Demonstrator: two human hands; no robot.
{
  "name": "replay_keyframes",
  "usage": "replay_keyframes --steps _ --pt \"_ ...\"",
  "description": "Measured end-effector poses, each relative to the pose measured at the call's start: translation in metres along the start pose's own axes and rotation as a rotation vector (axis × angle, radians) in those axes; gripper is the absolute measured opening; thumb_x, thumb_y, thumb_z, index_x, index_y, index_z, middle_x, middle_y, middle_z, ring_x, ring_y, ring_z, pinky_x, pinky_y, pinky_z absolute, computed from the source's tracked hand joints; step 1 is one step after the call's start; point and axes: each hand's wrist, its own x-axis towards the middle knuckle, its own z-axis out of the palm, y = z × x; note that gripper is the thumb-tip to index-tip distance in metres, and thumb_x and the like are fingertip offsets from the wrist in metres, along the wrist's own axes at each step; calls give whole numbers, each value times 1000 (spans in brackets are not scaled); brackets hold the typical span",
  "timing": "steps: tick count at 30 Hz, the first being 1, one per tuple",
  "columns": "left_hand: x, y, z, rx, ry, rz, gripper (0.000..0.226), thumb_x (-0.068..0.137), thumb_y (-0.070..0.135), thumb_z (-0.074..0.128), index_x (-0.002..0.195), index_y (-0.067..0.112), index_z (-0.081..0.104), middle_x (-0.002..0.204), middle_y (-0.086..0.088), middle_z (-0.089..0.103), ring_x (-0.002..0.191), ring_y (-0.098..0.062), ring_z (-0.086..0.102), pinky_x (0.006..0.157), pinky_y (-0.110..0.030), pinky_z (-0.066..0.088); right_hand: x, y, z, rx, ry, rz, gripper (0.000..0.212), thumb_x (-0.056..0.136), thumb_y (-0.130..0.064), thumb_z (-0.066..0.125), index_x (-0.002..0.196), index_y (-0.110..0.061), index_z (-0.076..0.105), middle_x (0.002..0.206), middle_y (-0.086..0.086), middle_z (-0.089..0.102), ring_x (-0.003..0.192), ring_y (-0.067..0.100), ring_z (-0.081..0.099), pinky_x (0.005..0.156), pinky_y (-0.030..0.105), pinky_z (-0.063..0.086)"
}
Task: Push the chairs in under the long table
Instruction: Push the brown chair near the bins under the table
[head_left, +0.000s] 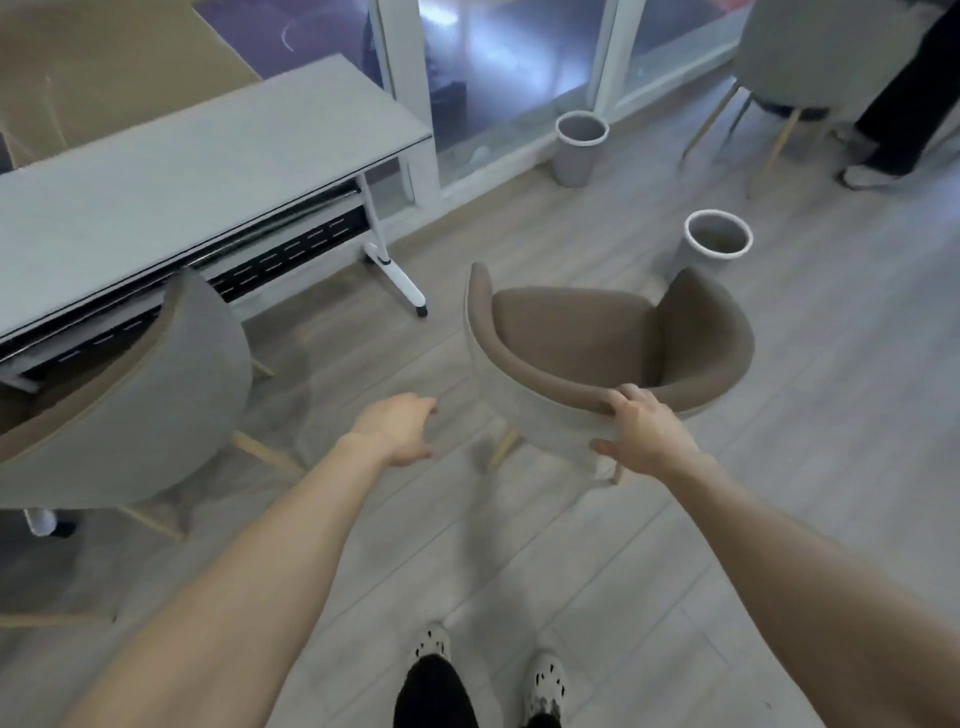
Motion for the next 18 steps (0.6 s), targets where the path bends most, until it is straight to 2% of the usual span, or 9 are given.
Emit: replay_keyframes --steps 4,7,10,13,16,18 --pt "53 56 -10 36 101 98 95 78 54 87 157 30 40 151 -4 51 142 -28 49 113 -47 46 35 51 -3 -83 -38 -37 101 65 -70 88 146 -22 52 150 1 54 148 27 41 118 51 35" --pt "100 78 -11 114 123 183 117 68 55 94 164 32 31 167 -2 38 156 -26 32 126 -49 31 59 83 11 -146 -142 -16 117 54 -78 87 149 -21 50 153 -1 51 154 25 32 127 59 18" --pt "148 90 -2 158 46 256 126 64 57 95 166 32 27 174 -2 29 163 -25 19 133 -46 12 68 108 33 -159 -138 -17 96 66 -68 87 145 -26 53 142 0 59 148 27 40 127 59 10" --pt "181 95 9 182 -22 271 120 64 63 90 165 33 32 174 -3 29 164 -26 15 134 -49 5 74 120 46 -153 -97 -56 71 74 -53 86 137 -33 60 131 -3 62 142 26 44 125 59 11" --pt "194 99 24 144 51 274 98 68 72 81 153 38 48 163 0 46 161 -27 23 133 -54 5 78 128 46 -129 -95 -84 63 75 -43 86 133 -34 63 127 -3 64 139 27 47 125 60 12" --pt "198 106 31 105 125 275 84 70 73 77 144 37 57 151 3 57 155 -25 34 133 -53 9 87 138 38 -136 -102 -98 61 77 -45 84 134 -36 62 127 -4 63 136 27 48 125 59 12"
